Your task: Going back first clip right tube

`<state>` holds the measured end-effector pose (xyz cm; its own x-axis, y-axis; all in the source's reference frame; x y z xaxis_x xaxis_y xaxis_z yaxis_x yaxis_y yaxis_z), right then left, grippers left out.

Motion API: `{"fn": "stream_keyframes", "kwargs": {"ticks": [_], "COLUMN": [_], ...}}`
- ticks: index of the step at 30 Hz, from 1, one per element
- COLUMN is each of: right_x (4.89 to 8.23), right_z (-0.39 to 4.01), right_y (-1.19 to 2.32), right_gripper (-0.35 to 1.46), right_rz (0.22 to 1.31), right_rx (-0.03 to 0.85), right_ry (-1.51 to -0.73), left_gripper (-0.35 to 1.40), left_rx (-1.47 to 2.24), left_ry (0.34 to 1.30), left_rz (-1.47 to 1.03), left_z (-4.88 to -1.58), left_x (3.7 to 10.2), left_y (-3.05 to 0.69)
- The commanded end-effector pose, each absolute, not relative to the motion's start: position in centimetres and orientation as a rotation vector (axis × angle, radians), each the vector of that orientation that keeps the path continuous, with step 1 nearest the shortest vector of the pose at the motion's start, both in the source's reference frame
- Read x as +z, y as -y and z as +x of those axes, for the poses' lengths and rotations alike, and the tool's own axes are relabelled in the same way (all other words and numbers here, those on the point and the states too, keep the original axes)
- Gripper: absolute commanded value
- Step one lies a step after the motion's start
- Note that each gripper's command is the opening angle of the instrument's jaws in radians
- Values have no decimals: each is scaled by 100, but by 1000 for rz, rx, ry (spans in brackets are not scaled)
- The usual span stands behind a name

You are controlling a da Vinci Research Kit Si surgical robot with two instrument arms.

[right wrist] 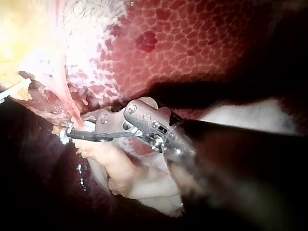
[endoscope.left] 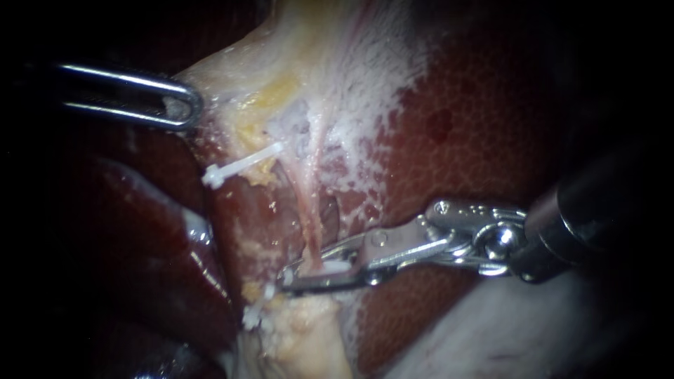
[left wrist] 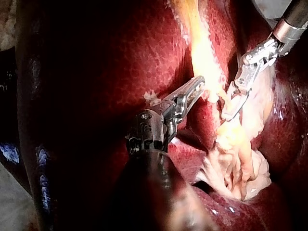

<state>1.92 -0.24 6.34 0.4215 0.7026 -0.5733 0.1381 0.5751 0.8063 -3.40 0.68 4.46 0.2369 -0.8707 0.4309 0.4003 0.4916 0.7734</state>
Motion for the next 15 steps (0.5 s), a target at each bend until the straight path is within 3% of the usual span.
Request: {"fn": "stream_keyframes", "kwargs": {"ticks": [1,15], "right_x": [633,633], "right_z": [191,191], "right_y": [24,23], "right_gripper": [-35,-35], "right_rz": [922,922], "right_rx": [424,425], "right_ry": [-1105,-1105], "left_gripper": [-35,-35], "left_rx": [-941,-941], "left_ry": [974,974], "left_rz": [581,581], "left_z": [-340,-339], "left_x": [446,446], "left_y": [-68,-68]}}
